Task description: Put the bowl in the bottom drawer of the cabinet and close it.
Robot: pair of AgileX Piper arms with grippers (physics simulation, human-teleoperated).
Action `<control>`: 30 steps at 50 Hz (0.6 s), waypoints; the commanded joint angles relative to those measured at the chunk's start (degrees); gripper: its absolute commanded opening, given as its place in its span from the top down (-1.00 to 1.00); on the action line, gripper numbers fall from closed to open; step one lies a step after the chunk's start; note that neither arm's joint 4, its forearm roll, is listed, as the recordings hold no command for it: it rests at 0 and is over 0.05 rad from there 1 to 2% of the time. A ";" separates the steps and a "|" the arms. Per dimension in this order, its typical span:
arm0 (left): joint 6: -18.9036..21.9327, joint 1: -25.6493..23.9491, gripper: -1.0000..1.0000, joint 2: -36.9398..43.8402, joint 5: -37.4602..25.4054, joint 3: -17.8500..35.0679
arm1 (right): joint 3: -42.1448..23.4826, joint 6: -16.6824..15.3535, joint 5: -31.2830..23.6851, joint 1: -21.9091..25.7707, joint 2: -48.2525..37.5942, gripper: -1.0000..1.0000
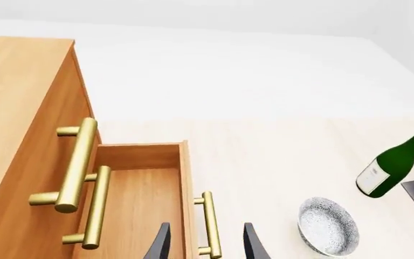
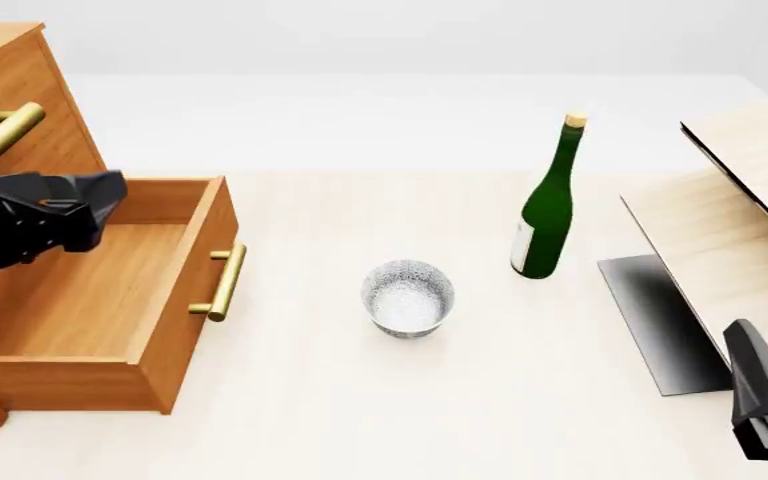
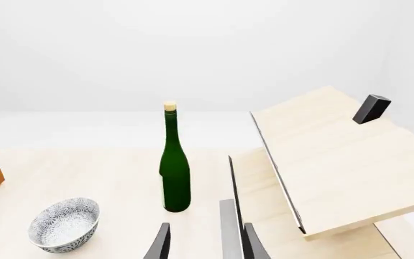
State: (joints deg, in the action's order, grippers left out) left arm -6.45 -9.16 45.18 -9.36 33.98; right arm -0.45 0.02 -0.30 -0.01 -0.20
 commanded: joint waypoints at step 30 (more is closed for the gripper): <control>-1.55 0.37 -1.00 9.97 -1.13 0.24 | 0.00 0.00 0.00 -0.01 0.00 -1.00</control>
State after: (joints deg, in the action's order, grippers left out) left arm -8.54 -8.26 56.11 -13.17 37.50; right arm -0.45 0.02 -0.30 -0.01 -0.19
